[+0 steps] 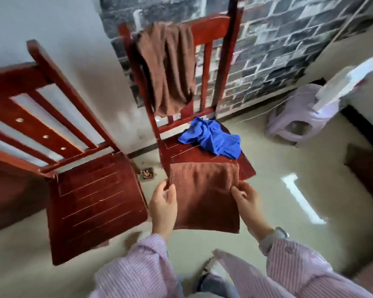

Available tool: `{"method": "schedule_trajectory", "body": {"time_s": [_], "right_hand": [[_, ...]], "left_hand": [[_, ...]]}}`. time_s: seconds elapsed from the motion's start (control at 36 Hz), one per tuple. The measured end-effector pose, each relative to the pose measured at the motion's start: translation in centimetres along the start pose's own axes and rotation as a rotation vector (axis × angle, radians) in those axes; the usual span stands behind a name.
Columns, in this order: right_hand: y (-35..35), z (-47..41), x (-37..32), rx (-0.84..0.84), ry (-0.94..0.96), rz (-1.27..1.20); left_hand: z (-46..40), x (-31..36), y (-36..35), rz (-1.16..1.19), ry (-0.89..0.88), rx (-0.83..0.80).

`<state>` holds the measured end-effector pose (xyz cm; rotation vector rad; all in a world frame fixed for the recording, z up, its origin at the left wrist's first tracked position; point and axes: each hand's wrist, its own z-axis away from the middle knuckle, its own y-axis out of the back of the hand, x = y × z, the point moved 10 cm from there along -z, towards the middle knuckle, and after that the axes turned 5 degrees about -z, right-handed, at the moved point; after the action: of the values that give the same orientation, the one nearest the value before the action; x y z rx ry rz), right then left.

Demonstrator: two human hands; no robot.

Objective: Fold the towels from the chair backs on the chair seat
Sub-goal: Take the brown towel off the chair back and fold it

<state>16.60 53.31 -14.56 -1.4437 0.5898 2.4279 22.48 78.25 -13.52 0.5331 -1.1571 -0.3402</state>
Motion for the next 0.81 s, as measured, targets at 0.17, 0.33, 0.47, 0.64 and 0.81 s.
{"method": "schedule_trajectory", "body": {"time_s": [0.17,0.33,0.47,0.64,0.81], "right_hand": [[19.5,2.7,0.4,0.281,0.012,-0.012],[34.2,4.6,2.8,0.575,-0.013,-0.037],[43.5,3.8,4.9,0.765,-0.057,-0.122],[54.2,-1.4,5.0,0.877,-0.077,-0.140],[64.9,-8.3,2.7,0.938,-0.128,-0.149]], "left_hand": [[8.7,10.8,-12.9,-0.057,-0.187,-0.210],[15.5,20.3,-25.3,-0.115,-0.376,-0.449],[19.1,26.0,-35.8,-0.157,-0.444,-0.616],[21.4,33.9,-48.3,-0.218,-0.542,-0.694],[22.7,43.0,-60.1,-0.242,-0.561,-0.749]]}}
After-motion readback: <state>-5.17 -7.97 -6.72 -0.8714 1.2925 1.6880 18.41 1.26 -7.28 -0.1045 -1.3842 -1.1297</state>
